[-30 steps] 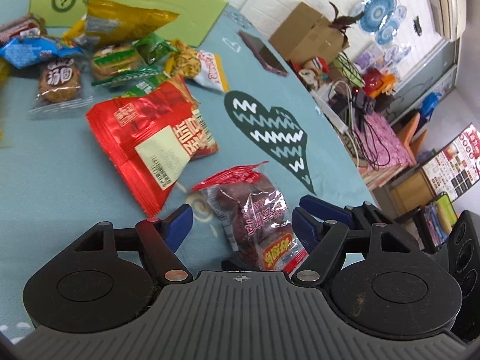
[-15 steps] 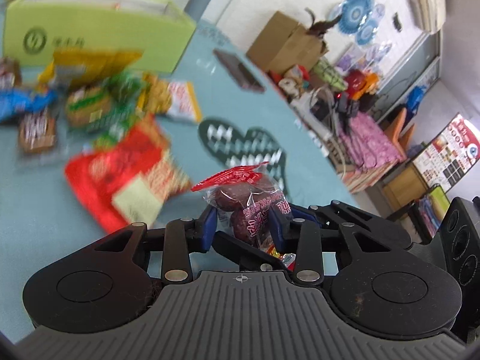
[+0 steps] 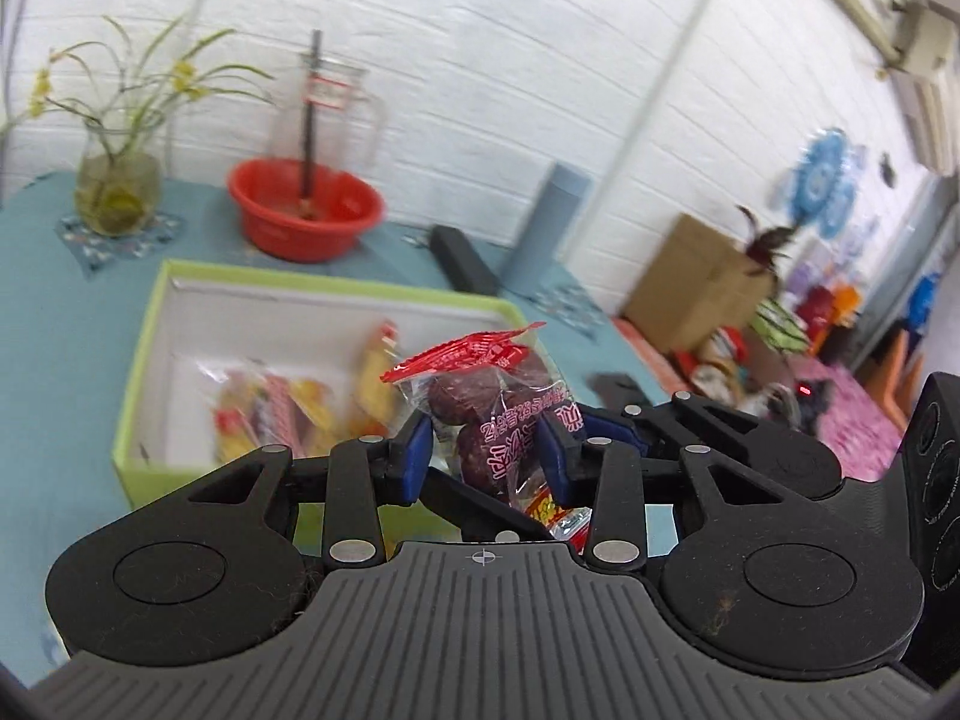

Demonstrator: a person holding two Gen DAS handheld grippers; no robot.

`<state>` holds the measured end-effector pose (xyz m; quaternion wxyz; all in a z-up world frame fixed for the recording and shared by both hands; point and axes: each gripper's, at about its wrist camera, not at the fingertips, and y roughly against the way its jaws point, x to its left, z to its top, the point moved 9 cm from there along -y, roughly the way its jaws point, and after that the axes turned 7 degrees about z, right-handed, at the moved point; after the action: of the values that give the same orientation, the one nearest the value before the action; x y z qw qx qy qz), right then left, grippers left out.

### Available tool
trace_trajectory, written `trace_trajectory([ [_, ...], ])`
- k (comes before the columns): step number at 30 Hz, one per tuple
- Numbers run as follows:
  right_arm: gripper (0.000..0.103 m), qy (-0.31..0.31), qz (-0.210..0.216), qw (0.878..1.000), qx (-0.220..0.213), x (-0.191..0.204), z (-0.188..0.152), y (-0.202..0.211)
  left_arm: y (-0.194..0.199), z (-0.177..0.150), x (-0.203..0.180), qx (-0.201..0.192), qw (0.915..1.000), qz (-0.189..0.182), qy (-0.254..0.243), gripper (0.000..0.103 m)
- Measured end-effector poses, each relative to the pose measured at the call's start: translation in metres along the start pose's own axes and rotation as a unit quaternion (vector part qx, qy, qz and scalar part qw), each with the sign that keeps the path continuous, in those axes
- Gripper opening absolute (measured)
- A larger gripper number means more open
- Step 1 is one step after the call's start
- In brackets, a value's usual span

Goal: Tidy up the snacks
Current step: 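Carry the dates bag into the green box and open the left tool, then grasp the yellow chip bag with the left tool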

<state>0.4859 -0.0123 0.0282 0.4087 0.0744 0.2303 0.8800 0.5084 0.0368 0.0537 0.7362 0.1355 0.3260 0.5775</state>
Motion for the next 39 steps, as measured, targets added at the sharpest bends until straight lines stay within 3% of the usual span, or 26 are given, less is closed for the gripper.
trace_trajectory([
  [4, 0.068, -0.021, 0.033, 0.999, 0.022, -0.015, 0.008, -0.057, -0.043, 0.017, 0.036, 0.015, 0.9996, 0.018, 0.016, 0.019],
  [6, 0.075, -0.036, 0.039, 0.998, 0.025, -0.022, 0.007, -0.072, -0.059, 0.019, 0.053, 0.02, 0.9989, 0.027, 0.031, 0.037],
  [7, 0.075, -0.036, 0.033, 0.998, 0.025, -0.024, 0.006, -0.073, -0.062, 0.019, 0.059, 0.021, 0.9986, 0.027, 0.04, 0.041],
  [8, 0.078, -0.035, 0.027, 0.999, 0.02, -0.025, 0.007, -0.069, -0.059, 0.019, 0.064, 0.018, 0.9985, 0.024, 0.047, 0.044],
  [10, 0.094, -0.039, 0.02, 0.999, -0.006, -0.026, 0.009, -0.047, -0.047, 0.017, 0.065, 0.005, 0.9986, 0.015, 0.05, 0.048],
  [14, 0.094, -0.056, 0.019, 0.997, -0.041, -0.019, 0.0, 0.009, -0.006, 0.002, 0.058, -0.021, 0.9987, 0.01, 0.046, 0.065],
  [20, 0.095, -0.086, 0.037, 0.995, -0.018, 0.02, -0.058, 0.06, 0.029, -0.055, 0.037, -0.004, 0.9993, -0.006, 0.036, 0.067],
  [24, 0.098, -0.085, 0.037, 0.996, 0.014, 0.039, -0.087, 0.057, 0.025, -0.089, 0.032, 0.033, 0.9988, 0.003, 0.037, 0.066],
  [28, 0.098, -0.089, 0.046, 0.995, 0.015, 0.041, -0.09, 0.05, 0.022, -0.095, 0.036, 0.043, 0.9978, 0.004, 0.05, 0.066],
  [32, 0.098, -0.114, 0.074, 0.99, 0.036, 0.038, -0.091, 0.017, -0.002, -0.089, 0.04, 0.064, 0.9957, 0.0, 0.067, 0.057],
  [35, 0.099, -0.124, 0.093, 0.987, 0.049, 0.041, -0.094, -0.004, -0.027, -0.098, 0.042, 0.105, 0.9913, -0.013, 0.079, 0.029],
  [39, 0.099, -0.121, 0.118, 0.985, 0.04, 0.057, -0.088, 0.011, -0.011, -0.103, 0.038, 0.09, 0.9937, -0.008, 0.067, 0.007],
])
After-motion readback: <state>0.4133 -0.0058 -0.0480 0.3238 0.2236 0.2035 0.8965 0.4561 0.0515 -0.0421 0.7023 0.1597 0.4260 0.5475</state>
